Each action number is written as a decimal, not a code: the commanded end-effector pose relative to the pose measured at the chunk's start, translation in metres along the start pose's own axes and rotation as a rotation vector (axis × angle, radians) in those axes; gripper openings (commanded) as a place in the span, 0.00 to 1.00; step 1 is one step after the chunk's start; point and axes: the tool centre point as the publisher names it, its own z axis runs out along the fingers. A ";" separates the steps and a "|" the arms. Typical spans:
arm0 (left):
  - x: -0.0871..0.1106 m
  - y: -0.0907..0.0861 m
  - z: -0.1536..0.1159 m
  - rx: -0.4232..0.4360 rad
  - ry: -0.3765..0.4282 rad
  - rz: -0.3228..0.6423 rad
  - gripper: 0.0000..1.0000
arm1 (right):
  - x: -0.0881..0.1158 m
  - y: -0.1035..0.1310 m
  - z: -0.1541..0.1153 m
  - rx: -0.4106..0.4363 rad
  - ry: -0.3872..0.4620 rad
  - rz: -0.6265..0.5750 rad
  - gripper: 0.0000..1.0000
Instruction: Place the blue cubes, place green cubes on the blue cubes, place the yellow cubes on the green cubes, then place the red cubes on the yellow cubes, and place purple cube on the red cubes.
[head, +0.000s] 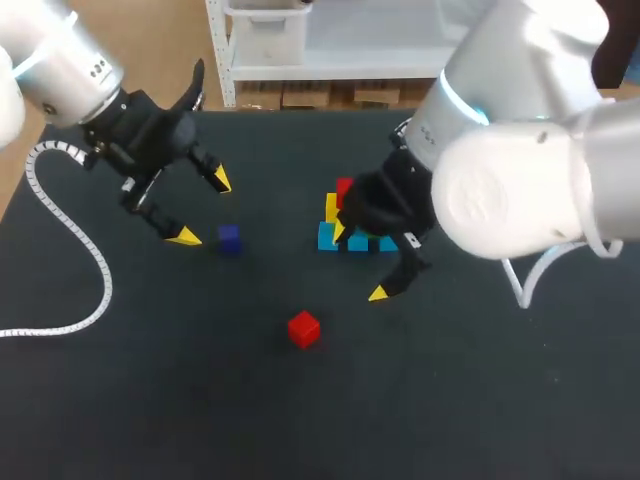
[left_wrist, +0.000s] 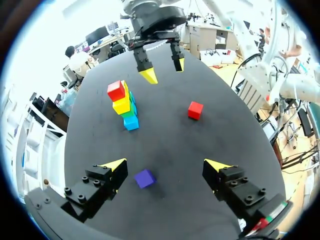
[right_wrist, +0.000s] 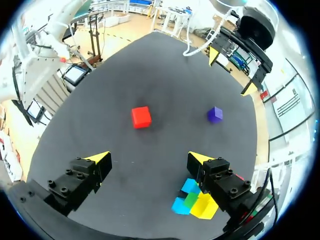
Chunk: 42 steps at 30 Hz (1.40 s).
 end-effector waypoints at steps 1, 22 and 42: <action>0.001 -0.001 0.000 -0.003 -0.002 0.003 1.00 | -0.011 0.015 0.001 0.013 0.040 -0.025 1.00; 0.001 -0.001 0.000 -0.003 -0.002 0.003 1.00 | -0.033 0.010 0.041 -0.148 0.124 -0.097 1.00; 0.001 -0.001 0.000 -0.003 -0.002 0.003 1.00 | -0.043 0.015 0.066 -0.209 0.208 -0.095 1.00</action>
